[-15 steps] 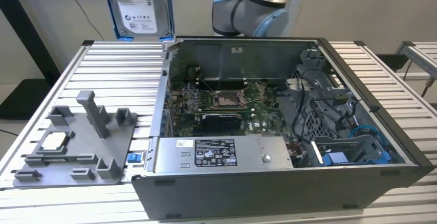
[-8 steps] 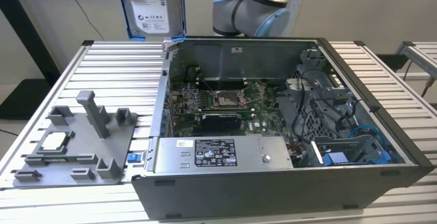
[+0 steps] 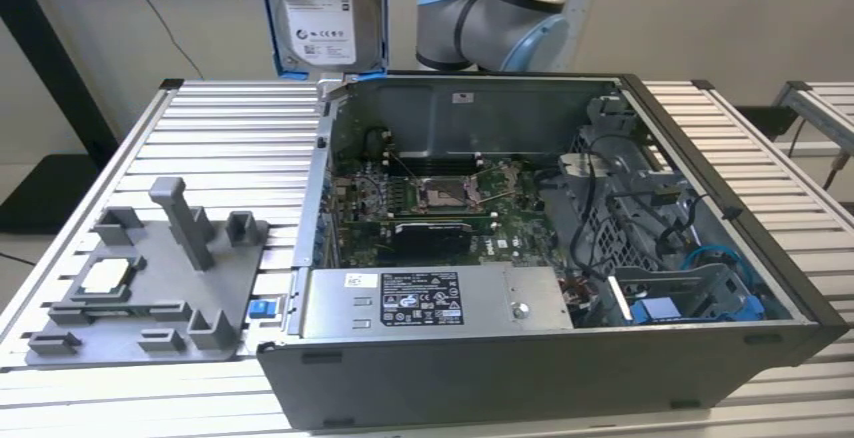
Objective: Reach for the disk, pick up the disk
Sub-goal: 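Pick up the disk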
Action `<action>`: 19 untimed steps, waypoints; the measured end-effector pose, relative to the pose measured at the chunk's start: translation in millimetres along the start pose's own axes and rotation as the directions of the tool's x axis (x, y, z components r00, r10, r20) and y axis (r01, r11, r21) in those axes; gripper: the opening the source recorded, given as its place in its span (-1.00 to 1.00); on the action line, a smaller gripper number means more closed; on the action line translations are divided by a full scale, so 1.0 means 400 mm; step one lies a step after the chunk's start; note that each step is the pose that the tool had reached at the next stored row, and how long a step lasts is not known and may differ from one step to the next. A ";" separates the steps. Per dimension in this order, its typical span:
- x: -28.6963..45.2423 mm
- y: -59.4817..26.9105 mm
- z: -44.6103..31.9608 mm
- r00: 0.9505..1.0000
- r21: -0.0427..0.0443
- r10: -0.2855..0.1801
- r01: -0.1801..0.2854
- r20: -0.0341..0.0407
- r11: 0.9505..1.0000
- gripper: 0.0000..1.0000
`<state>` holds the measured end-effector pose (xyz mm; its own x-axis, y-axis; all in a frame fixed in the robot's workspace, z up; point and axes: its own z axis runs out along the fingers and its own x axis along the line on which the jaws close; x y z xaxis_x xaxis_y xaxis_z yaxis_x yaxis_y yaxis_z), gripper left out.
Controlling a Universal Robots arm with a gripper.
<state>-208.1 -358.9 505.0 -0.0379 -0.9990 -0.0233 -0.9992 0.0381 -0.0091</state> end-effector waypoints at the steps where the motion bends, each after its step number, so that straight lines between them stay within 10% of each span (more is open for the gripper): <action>1: 0.000 -0.008 0.000 1.000 0.000 0.000 0.000 0.000 1.000 -1.00; 19: -0.006 -0.170 0.002 1.000 -0.002 0.000 0.000 0.000 1.000 -1.00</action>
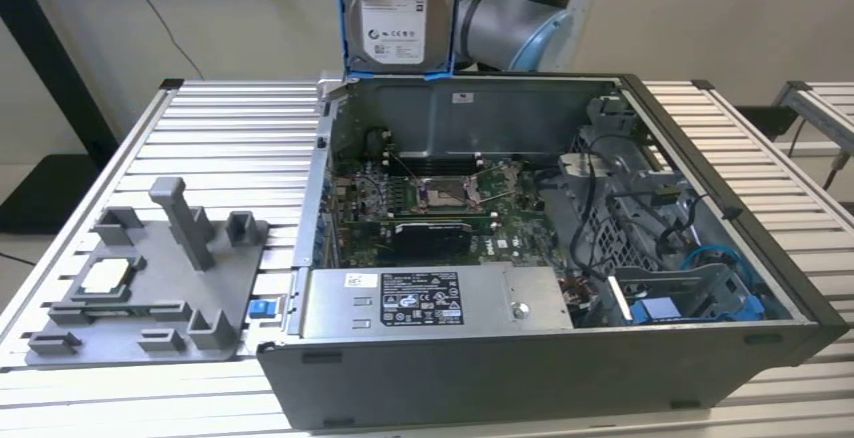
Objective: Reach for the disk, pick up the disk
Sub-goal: 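Pick up the disk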
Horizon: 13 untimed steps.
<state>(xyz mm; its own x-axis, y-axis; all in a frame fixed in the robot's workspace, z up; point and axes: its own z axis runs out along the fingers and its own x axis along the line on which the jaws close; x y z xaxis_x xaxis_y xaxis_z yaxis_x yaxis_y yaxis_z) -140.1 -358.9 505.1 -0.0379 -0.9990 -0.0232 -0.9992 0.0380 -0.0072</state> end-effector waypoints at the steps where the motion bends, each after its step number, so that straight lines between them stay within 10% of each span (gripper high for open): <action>1: 0.000 -0.009 0.000 1.000 0.000 0.000 0.000 0.000 1.000 -1.00; 13: -0.004 -0.113 0.001 1.000 0.000 0.000 0.000 0.000 1.000 -1.00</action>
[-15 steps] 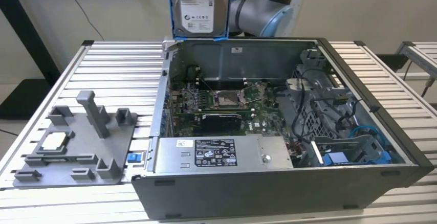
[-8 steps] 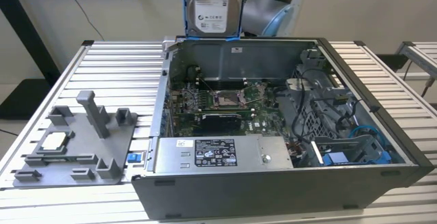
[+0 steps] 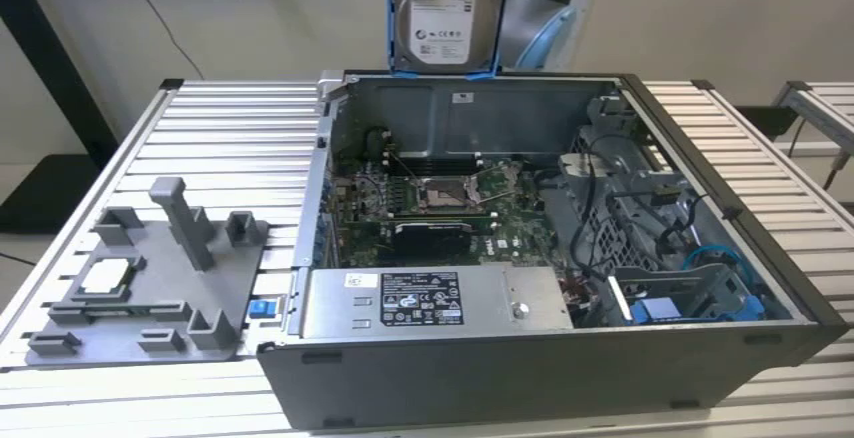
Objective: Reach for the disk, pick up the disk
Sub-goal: 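Pick up the disk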
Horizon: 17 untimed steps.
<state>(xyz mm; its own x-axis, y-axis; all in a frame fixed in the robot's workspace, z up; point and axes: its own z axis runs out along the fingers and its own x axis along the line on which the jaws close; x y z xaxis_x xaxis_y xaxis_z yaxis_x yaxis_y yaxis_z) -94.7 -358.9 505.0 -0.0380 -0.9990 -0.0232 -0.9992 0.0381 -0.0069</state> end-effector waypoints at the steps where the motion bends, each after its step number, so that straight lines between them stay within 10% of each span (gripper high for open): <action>1: 0.000 -0.008 0.000 1.000 0.000 0.000 0.000 0.000 1.000 -1.00; 17: -0.005 -0.141 0.001 1.000 0.000 0.000 0.000 0.000 1.000 -1.00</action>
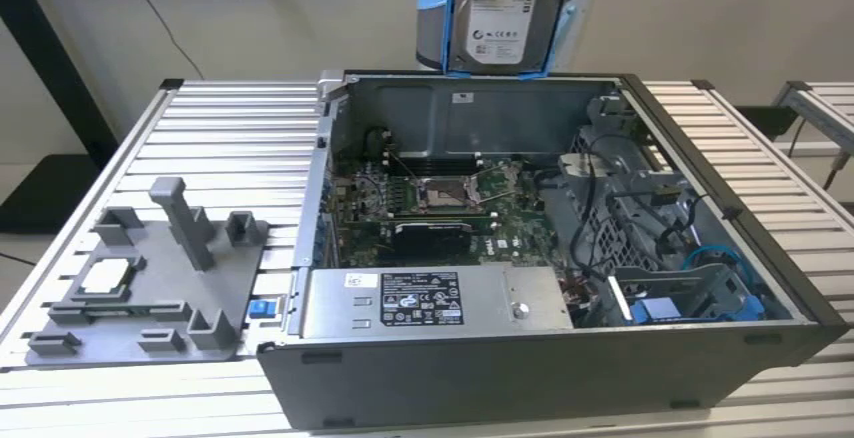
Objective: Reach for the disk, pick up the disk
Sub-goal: 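Pick up the disk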
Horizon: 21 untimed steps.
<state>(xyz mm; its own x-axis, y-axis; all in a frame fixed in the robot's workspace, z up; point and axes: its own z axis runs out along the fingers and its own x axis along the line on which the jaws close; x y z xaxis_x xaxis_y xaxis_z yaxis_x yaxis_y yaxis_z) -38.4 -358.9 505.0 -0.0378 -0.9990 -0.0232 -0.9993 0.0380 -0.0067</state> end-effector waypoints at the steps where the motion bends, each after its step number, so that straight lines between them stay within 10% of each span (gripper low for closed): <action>1: 0.000 -0.009 0.000 1.000 0.000 0.000 0.000 0.000 1.000 -1.00; 21: -0.007 -0.197 0.001 1.000 -0.001 0.000 0.000 0.000 1.000 -1.00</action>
<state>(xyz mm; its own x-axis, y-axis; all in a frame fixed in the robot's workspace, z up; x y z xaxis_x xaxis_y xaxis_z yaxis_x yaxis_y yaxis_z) 40.7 -358.9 505.1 -0.0379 -0.9990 -0.0232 -0.9993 0.0380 -0.0057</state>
